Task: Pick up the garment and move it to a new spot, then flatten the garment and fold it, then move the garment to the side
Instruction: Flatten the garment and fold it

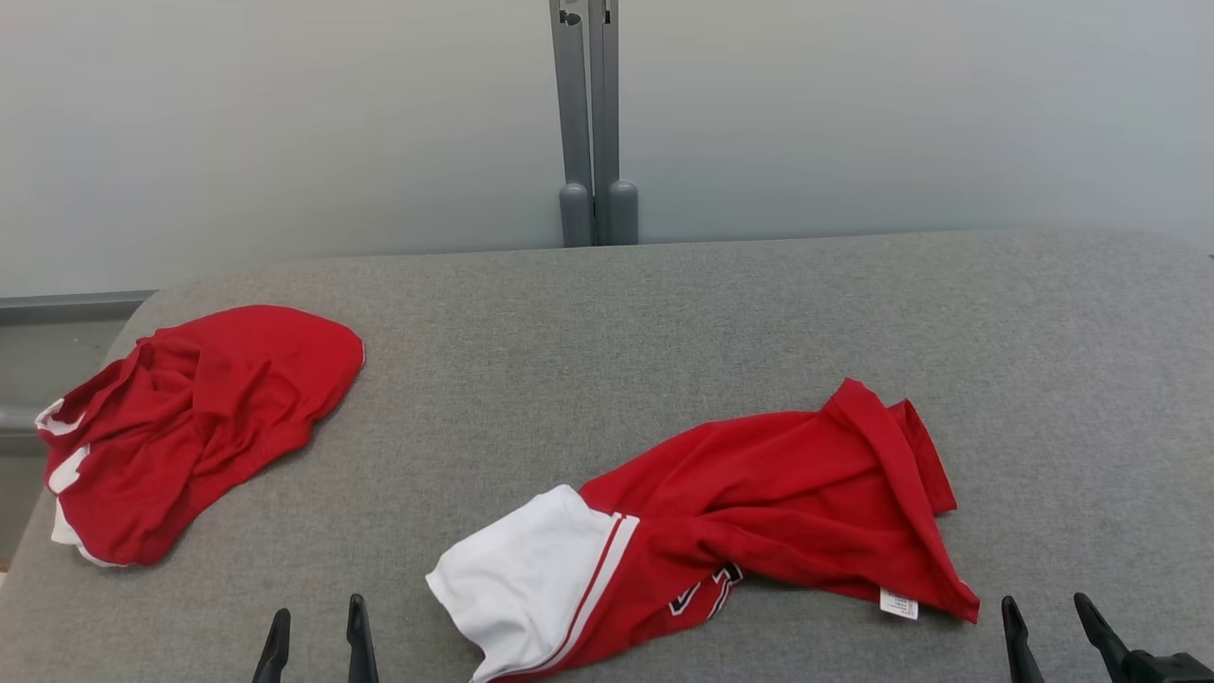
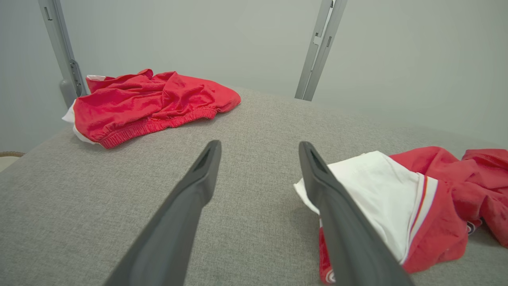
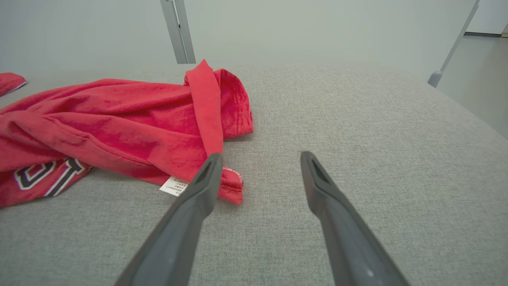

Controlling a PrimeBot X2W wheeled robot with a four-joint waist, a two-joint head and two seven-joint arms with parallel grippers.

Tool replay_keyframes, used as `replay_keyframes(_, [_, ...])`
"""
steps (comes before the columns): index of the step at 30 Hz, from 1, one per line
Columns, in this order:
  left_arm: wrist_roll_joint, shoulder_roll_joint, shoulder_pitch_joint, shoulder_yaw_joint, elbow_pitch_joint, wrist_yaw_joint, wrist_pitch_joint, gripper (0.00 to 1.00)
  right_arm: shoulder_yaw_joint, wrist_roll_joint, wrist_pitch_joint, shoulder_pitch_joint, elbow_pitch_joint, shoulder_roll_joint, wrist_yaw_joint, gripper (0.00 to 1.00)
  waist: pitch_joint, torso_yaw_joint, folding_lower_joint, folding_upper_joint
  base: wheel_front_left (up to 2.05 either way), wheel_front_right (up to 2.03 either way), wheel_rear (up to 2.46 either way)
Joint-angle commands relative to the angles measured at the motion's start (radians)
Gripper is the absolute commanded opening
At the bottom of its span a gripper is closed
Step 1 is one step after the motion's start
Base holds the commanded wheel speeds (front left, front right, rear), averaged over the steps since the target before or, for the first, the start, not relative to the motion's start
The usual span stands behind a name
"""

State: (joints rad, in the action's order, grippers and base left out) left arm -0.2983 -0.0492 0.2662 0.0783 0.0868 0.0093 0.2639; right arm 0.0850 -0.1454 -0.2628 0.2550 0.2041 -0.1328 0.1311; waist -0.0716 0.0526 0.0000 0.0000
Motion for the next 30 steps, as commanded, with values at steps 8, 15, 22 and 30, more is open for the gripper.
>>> replay_keyframes(8, [0.009,-0.003,0.009,-0.010,0.014,-0.015,0.001,1.00,-0.005,0.010,-0.003,-0.013,-0.024,0.002,-0.001,1.00,-0.006,0.003,0.0000,0.0000,0.00,0.00,0.00])
replay_keyframes(15, [0.003,-0.003,-0.005,-0.004,0.023,-0.022,0.000,1.00,-0.030,0.027,-0.003,-0.033,-0.049,-0.016,-0.001,1.00,-0.004,0.004,0.0000,0.0000,0.00,0.00,0.00])
replay_keyframes(22, [-0.022,-0.003,-0.113,0.062,0.180,-0.073,0.000,1.00,-0.184,0.102,0.035,-0.115,0.155,-0.084,-0.001,1.00,0.033,0.013,0.0000,0.0000,0.00,0.00,0.00])
replay_keyframes(30, [-0.154,-0.003,-0.253,0.137,0.358,-0.117,0.000,1.00,-0.150,0.160,0.028,-0.219,0.302,-0.068,-0.001,1.00,0.048,0.021,0.0000,0.0000,0.00,0.00,0.00])
